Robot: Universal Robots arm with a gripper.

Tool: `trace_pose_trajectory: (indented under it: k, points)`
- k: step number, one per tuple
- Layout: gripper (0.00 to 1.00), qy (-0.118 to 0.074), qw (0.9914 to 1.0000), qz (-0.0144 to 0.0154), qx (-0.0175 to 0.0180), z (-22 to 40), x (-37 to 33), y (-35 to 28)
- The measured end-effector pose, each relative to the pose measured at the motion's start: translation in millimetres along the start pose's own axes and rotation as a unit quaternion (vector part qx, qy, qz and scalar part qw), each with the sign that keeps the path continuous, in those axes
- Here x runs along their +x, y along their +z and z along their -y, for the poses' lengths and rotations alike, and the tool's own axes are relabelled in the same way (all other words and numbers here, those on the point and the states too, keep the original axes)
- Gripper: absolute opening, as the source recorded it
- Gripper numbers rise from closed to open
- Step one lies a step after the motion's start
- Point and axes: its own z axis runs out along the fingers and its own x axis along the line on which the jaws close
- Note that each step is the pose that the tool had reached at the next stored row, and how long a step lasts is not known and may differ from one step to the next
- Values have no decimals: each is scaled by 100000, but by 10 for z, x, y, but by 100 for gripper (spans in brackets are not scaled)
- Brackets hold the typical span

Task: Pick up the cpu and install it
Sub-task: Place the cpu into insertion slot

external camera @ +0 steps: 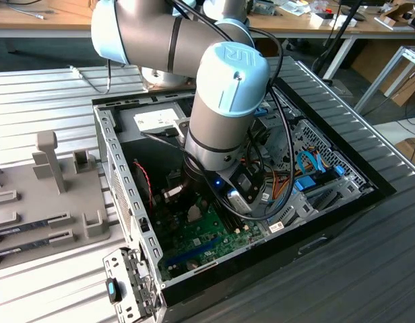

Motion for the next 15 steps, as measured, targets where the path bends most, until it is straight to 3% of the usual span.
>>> trace_pose_trajectory:
  k: [2, 15]
  points:
    - [40, 1, 100000, -1, 6, 0, 0, 0]
    - [39, 1, 100000, 4, -3, 0, 0, 3]
